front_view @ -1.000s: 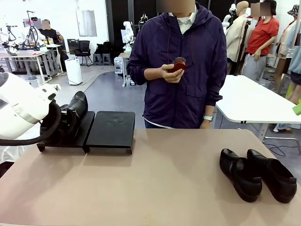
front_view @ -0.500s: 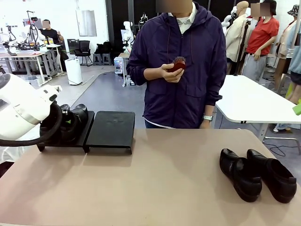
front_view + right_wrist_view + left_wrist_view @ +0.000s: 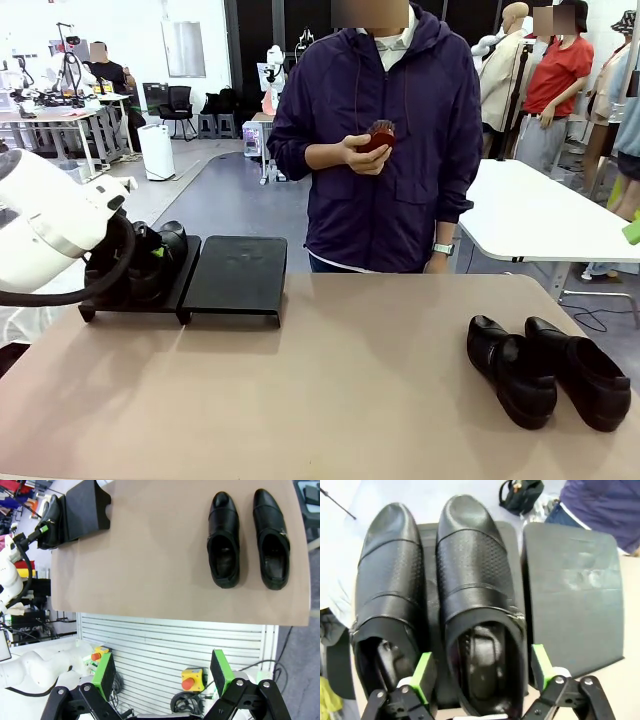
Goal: Organize the shoes by placing them on the stand.
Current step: Place the Shoe from the middle of the table onto the Shoes Stand.
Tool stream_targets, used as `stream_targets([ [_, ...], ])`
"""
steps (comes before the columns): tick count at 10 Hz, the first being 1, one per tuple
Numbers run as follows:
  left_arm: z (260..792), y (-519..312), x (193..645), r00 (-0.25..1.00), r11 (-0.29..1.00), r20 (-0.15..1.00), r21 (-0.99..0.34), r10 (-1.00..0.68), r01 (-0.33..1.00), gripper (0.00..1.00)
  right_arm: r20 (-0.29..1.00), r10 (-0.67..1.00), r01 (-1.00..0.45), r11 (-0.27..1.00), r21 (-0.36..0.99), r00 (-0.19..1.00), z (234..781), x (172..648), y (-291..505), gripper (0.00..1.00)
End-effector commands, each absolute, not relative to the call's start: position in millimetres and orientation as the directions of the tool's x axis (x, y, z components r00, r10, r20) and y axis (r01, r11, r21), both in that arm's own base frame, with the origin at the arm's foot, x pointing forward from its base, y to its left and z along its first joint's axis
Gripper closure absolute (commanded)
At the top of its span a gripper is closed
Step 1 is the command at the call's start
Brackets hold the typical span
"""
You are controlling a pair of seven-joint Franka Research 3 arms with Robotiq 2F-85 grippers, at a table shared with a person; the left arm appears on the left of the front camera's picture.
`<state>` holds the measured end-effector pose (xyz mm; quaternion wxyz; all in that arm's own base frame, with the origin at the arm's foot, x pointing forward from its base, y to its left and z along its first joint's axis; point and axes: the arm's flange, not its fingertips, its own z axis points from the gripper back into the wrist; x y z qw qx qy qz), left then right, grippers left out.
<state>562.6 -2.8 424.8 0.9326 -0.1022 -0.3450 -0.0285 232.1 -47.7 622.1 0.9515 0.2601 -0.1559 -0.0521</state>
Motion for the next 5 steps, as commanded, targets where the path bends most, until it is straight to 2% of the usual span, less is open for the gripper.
stream_targets([
  [1, 455.0, -3.0, 542.3, 0.752, 0.966, 0.657, -0.162, -0.045, 0.199, 0.0, 0.273, -0.166, -0.001, 0.853, 0.523, 0.947, 624.5, 233.1, -48.8, 0.0],
  [3, 512.3, 1.9, 511.7, 0.766, 0.947, 0.631, -0.16, -0.119, 0.279, 0.0, 0.273, -0.166, -0.001, 0.853, 0.523, 0.947, 624.5, 233.1, -48.8, 0.0],
  [4, 531.4, 6.9, 496.6, 0.799, 0.92, 0.576, -0.196, -0.172, 0.34, 0.0, 0.273, -0.166, -0.001, 0.853, 0.523, 0.947, 624.5, 233.1, -48.8, 0.0],
  [5, 554.5, 15.1, 470.4, 0.822, 0.835, 0.483, -0.282, -0.302, 0.473, 0.0, 0.273, -0.166, -0.001, 0.853, 0.523, 0.947, 624.5, 233.1, -48.8, 0.0],
])
